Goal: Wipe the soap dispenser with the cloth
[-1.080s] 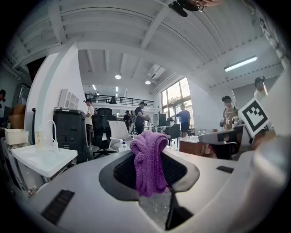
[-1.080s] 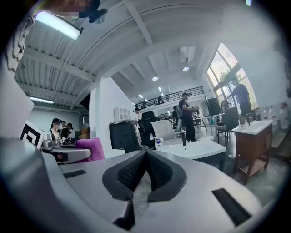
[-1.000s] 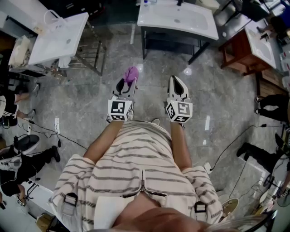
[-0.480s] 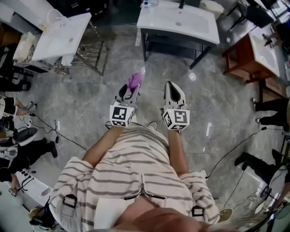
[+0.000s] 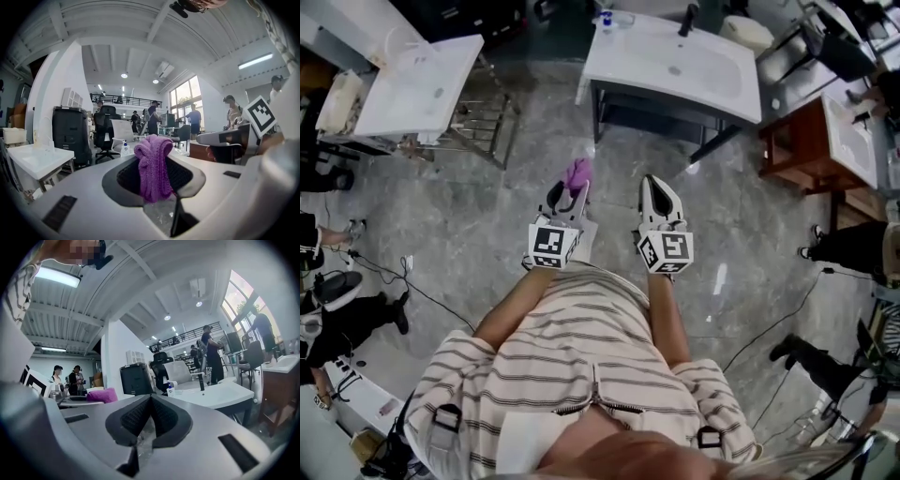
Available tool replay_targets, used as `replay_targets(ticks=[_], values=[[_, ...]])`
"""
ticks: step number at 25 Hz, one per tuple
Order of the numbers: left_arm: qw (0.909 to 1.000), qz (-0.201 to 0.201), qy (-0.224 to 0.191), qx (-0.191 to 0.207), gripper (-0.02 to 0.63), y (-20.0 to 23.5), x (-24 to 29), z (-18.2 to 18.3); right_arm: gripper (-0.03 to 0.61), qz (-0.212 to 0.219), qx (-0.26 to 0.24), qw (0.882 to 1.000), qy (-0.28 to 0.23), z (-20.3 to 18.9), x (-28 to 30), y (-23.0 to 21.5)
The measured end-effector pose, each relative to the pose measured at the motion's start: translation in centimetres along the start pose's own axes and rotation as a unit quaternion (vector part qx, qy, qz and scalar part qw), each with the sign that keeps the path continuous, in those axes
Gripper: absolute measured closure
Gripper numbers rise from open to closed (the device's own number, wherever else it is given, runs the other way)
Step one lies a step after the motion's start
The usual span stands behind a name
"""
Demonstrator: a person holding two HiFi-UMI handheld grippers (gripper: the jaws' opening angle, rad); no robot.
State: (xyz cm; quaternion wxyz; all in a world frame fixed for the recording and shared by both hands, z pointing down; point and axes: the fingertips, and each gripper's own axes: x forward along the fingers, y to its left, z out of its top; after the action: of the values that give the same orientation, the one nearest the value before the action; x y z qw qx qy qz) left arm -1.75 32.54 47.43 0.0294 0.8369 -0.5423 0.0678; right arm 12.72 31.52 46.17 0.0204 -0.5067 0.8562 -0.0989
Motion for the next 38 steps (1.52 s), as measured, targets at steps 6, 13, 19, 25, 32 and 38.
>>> replay_targets(ticks=[6, 13, 19, 25, 32, 38], values=[[0.9998, -0.018, 0.002, 0.002, 0.483, 6.8, 9.6, 2.1, 0.569, -0.004, 0.007, 1.000, 0.004, 2.1, 11.1, -2.4], [0.9991, -0.040, 0.007, 0.006, 0.483, 14.7, 19.1, 4.8, 0.569, -0.021, 0.007, 1.000, 0.015, 4.9, 22.8, -4.4], [0.9988, -0.049, 0.007, 0.001, 0.483, 19.6, 25.6, 5.9, 0.569, -0.026, 0.001, 0.999, 0.020, 6.3, 30.5, -6.4], [0.9986, -0.050, 0.010, 0.012, 0.483, 22.8, 29.7, 6.4, 0.569, -0.026, 0.004, 0.999, 0.029, 6.6, 36.1, -7.3], [0.9986, -0.036, 0.039, -0.009, 0.482, 23.9, 34.0, 4.4, 0.569, -0.005, 0.007, 0.999, 0.034, 6.8, 40.7, -9.2], [0.9985, -0.019, 0.049, -0.012, 0.482, 23.7, 37.5, 3.2, 0.569, 0.000, 0.000, 0.999, 0.044, 5.9, 45.1, -12.3]])
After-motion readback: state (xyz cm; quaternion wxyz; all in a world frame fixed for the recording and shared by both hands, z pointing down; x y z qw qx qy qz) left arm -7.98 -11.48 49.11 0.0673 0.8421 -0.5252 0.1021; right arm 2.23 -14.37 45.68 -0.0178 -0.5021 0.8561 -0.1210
